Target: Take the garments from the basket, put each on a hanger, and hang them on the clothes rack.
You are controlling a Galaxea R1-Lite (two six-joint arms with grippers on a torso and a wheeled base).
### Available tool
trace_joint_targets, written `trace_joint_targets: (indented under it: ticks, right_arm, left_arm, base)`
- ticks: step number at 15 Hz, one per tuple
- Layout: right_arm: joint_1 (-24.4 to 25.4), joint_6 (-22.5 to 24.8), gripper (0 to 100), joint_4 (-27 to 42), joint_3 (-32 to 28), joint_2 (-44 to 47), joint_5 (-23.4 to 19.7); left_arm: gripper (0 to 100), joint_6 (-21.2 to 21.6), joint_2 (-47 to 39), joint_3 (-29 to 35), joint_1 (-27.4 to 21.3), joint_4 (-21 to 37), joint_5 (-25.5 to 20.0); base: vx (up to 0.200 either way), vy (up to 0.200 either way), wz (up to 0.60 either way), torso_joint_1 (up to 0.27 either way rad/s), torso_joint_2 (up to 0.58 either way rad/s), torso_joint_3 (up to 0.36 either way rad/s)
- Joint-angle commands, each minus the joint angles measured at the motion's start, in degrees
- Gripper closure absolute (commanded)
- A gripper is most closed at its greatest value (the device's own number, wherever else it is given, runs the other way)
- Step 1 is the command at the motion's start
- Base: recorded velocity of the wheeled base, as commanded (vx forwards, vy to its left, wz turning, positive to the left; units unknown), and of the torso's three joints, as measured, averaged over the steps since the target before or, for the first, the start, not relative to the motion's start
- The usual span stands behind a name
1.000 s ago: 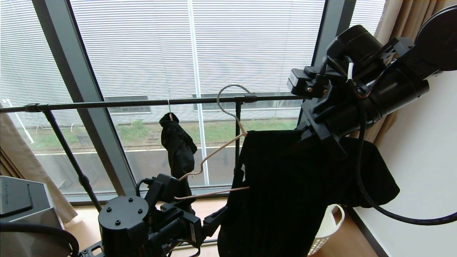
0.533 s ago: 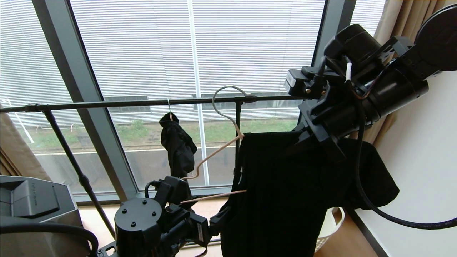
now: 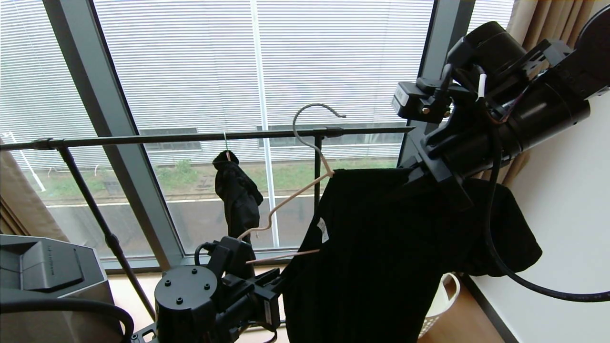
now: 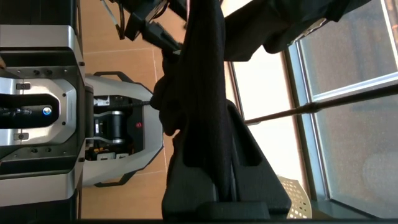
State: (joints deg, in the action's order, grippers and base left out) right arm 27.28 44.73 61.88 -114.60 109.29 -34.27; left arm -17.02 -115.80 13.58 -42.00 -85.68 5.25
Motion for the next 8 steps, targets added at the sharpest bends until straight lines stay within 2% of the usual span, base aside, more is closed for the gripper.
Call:
trace_joint_targets:
  ticks: [1,3,8]
  right_arm:
    - [-2.0,0.1,100,0.0,0.5,-0.7,-0.1]
    - [-3.7,0.3,100,0.0,2.4,-1.6,-0.1]
    - [-6.5,0.5,100,0.0,6.3,-3.7,-0.4]
  left_arm:
    - [100,0.0,0.3,-0.1,0.2,-0.4,0.0]
    - [100,0.0,0.1,-0.3,0.4,-2.2,0.0]
    - [100,0.0,0.1,-0.2,1.7,-2.5,-0.1]
  base:
    - [0.0,0.0,0.0,0.0,0.0,0.0]
    - [0.0,0.0,0.0,0.0,0.0,0.0]
    - [0.0,0.0,0.0,0.0,0.0,0.0]
